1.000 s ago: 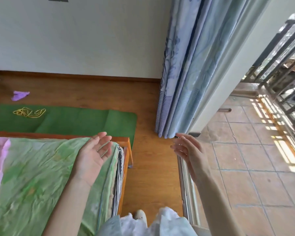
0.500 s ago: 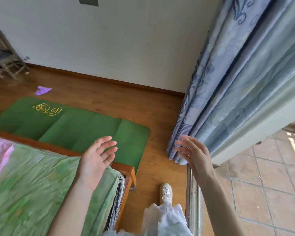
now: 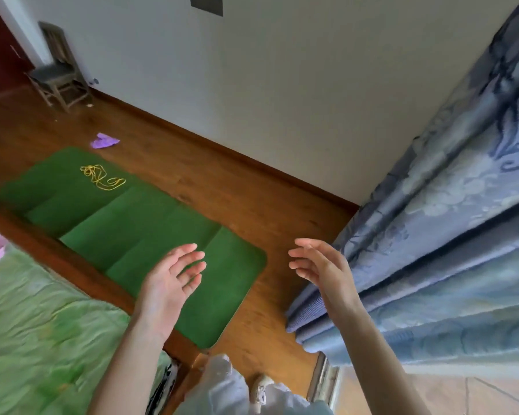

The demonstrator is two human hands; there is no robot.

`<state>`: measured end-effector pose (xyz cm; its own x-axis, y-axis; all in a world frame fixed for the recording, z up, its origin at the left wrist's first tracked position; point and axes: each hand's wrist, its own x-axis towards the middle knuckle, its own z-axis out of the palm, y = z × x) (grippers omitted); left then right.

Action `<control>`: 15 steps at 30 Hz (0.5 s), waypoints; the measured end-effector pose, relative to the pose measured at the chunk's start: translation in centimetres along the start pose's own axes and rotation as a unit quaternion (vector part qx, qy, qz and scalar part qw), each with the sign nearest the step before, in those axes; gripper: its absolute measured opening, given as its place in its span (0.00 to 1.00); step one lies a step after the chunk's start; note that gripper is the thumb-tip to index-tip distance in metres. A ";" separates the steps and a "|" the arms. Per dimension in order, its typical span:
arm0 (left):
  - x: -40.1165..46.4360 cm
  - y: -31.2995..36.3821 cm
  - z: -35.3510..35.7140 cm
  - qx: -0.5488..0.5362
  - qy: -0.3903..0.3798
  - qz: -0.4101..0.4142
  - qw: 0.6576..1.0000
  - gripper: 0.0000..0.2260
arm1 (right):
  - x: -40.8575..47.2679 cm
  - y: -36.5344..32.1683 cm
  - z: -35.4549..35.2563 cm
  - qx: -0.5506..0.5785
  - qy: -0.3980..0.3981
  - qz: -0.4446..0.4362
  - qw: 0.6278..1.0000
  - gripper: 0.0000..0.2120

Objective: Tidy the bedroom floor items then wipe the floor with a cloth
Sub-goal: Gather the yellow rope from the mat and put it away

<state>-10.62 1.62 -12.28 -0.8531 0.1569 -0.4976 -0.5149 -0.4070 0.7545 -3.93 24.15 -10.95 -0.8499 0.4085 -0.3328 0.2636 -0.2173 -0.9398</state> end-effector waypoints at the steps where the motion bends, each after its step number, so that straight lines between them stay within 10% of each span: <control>1: 0.6 0.1 0.4 0.001 0.006 0.002 1.000 0.12 | 1.0 -0.3 0.1 0.000 -0.007 0.000 1.000 0.09; 15: 14.3 5.9 7.5 0.023 0.000 0.010 1.000 0.10 | 17.3 -4.3 4.0 0.007 -0.020 -0.020 1.000 0.11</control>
<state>-26.47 8.26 -11.74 -0.8635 0.1497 -0.4816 -0.5008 -0.3680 0.7835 -21.63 28.58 -12.32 -0.8772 0.3809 -0.2922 0.2240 -0.2136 -0.9509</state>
